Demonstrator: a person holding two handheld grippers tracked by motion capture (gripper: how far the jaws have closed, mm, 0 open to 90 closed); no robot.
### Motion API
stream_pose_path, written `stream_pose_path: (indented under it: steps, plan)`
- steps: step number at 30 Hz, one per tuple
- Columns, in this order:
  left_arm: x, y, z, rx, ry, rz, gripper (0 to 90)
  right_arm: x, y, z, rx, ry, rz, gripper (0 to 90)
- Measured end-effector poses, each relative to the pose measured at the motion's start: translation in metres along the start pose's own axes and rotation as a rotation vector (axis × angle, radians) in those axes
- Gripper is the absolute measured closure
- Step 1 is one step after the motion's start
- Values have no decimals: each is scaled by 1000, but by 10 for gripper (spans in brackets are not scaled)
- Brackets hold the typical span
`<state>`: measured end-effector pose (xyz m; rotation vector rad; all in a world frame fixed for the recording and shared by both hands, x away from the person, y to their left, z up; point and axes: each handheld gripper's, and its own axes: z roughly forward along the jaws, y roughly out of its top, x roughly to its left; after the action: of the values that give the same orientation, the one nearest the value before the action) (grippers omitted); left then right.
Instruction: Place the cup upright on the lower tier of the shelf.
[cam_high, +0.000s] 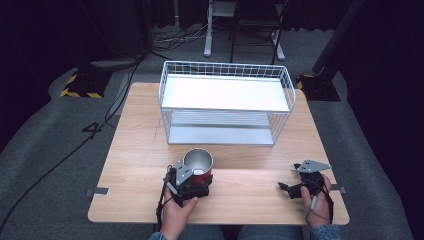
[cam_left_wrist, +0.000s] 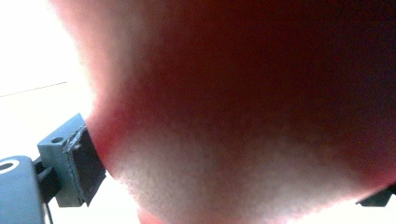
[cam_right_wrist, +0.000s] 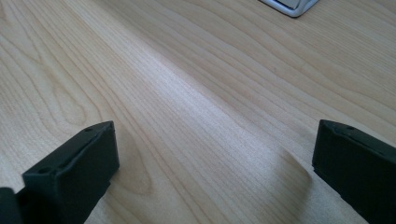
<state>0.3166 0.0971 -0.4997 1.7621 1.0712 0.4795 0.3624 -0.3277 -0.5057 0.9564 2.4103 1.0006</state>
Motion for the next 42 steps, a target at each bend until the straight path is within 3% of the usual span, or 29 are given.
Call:
stream_pose_path:
  steps: [17, 23, 35, 42]
  plan:
    - [-3, 0, -3, 0, 13, 35, 110, 0, 0, 0, 0, 2, 6, 7]
    - [-4, 2, -5, -34, 5, 30, 111, 0, 0, 0, 0, 2, 5, 7]
    - [-8, 26, -2, -69, -3, 50, 111, 0, 0, 0, -1, 2, 4, 7]
    - [-6, 47, 13, -61, -19, 48, 111, 0, 0, 0, 0, 0, 1, 7]
